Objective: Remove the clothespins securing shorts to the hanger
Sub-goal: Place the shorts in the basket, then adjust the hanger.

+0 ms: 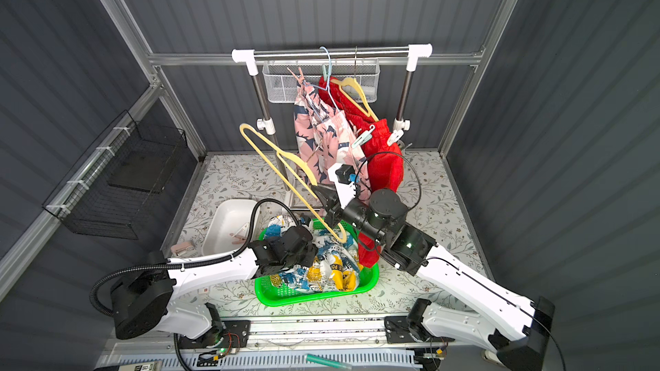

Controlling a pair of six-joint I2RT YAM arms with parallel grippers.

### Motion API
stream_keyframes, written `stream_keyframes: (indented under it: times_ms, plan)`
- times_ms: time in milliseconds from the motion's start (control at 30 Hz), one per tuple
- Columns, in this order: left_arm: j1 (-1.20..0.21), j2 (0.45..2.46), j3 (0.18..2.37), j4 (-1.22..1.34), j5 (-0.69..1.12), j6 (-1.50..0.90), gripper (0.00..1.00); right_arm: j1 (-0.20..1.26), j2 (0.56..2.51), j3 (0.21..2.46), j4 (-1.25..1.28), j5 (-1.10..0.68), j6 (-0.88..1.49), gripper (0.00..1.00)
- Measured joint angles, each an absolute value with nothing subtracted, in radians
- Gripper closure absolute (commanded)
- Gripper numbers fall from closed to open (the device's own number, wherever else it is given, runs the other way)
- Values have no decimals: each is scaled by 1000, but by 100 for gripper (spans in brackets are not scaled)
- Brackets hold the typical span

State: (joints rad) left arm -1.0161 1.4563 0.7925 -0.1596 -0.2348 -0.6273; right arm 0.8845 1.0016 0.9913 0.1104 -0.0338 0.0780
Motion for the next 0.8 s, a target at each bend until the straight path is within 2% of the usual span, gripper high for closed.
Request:
stream_keyframes:
  times_ms: [100,233,600,800]
  plan:
    - [-1017,1453,810,-173,-235,-636,23,884,963,937,56,-29,78,100]
    - [-1021,1402,826,-228,-237,-641,19,884,922,886,-7,-27,79,100]
    - [-1021,1194,859,-432,-270,-662,21,876,859,801,-78,-28,85,100]
    - [-1021,1145,974,-545,-297,-659,24,875,862,776,-98,-33,74,100]
